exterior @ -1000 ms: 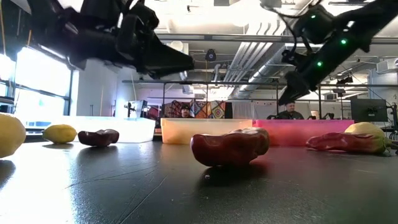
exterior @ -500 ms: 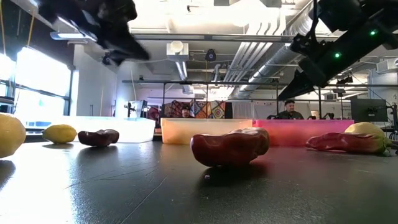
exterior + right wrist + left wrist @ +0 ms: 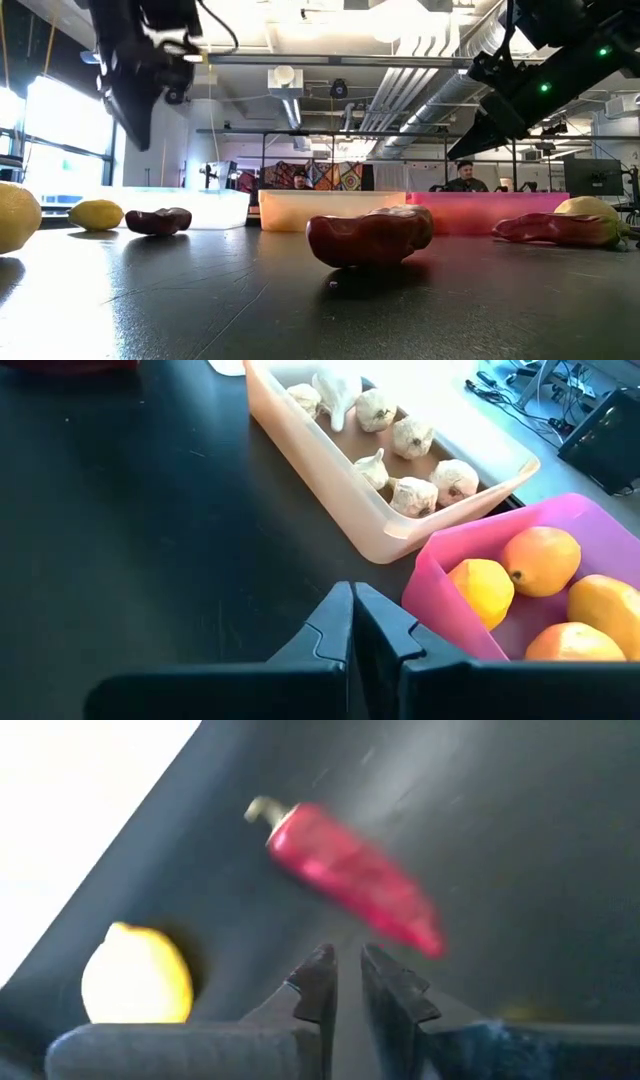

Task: Sort produce into baskets
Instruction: Put the yellow lemon into the pink bin

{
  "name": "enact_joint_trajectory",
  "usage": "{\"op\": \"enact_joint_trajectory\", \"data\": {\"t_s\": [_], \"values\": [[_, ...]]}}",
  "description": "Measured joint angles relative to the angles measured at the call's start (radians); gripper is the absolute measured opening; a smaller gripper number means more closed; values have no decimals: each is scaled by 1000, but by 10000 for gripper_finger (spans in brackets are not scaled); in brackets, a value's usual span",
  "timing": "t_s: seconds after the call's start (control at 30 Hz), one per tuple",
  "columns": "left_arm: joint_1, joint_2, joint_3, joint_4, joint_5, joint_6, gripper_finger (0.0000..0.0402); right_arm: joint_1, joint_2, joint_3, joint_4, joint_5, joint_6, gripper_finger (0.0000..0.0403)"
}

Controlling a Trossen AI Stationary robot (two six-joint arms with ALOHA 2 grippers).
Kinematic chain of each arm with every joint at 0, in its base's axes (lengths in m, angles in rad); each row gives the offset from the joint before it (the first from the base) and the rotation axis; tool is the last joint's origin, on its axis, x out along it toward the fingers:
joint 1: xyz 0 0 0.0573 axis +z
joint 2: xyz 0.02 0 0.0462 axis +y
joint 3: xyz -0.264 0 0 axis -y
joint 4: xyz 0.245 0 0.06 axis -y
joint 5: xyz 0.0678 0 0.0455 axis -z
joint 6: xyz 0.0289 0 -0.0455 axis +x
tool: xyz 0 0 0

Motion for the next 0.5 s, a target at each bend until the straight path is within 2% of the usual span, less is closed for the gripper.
{"op": "enact_joint_trajectory", "data": {"t_s": [0.27,0.4,0.5], "values": [[56,118,0,-52,0,26,92,0,0,0,-6,0,0,2],[81,164,0,-101,0,-7,128,0,0,0,-23,-2,0,2],[93,198,0,-143,-53,-15,155,0,1,0,-38,-2,0,2]]}}
